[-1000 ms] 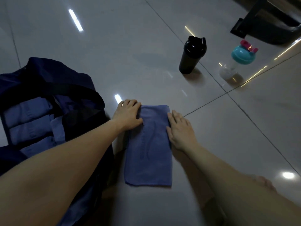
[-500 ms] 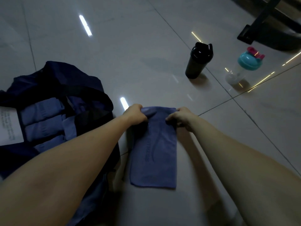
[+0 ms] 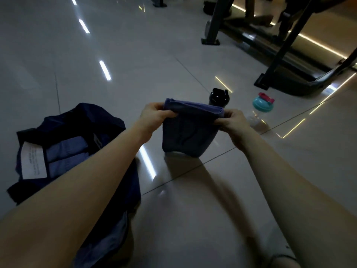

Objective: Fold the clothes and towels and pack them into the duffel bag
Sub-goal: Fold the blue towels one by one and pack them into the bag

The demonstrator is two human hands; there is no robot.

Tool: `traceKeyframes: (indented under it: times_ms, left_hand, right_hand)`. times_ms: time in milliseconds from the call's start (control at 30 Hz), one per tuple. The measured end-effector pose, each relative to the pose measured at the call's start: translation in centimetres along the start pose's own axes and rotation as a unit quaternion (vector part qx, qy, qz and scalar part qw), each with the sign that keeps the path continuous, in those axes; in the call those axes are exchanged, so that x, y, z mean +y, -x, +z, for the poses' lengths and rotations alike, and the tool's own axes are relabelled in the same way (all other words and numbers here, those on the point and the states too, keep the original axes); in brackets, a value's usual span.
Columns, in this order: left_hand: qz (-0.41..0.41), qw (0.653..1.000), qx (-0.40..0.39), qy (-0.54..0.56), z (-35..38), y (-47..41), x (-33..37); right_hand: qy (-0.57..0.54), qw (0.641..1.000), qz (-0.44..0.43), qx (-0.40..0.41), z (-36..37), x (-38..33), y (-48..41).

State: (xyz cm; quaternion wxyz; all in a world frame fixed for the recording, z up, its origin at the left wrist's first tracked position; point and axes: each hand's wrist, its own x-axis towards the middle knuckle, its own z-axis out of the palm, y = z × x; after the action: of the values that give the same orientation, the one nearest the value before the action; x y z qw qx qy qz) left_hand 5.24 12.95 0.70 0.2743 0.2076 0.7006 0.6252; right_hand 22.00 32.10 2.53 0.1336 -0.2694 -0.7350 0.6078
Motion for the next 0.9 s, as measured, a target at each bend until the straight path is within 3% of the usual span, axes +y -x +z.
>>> traceKeyframes:
  times_ms: [100, 333, 467, 667, 767, 900]
  left_hand:
    - [0.046, 0.999, 0.001, -0.012, 0.0, 2.0, 0.8]
    - [-0.041, 0.982, -0.048, -0.177, -0.5, 7.8, -9.2]
    - [-0.109, 0.945, -0.135, -0.279, -0.9, 11.9, -14.6]
    - [-0.254, 0.858, -0.323, -0.31, -1.2, 13.3, -15.1]
    - [-0.274, 0.866, -0.314, -0.277, -1.2, 12.4, -14.3]
    - [-0.255, 0.903, -0.241, -0.247, -0.9, 10.6, -13.9]
  right_hand:
    - [0.006, 0.999, -0.032, -0.004, -0.2, -0.5, 2.1]
    - [0.101, 0.991, 0.05, -0.065, 2.8, 7.9, 8.3]
    - [0.194, 0.962, 0.128, -0.141, 3.6, 13.6, 12.0]
    - [0.257, 0.89, 0.234, -0.295, 3.2, 14.4, 13.6]
    - [0.207, 0.891, 0.275, -0.297, 2.6, 14.3, 13.0]
    - [0.129, 0.922, 0.274, -0.241, 1.7, 14.6, 11.8]
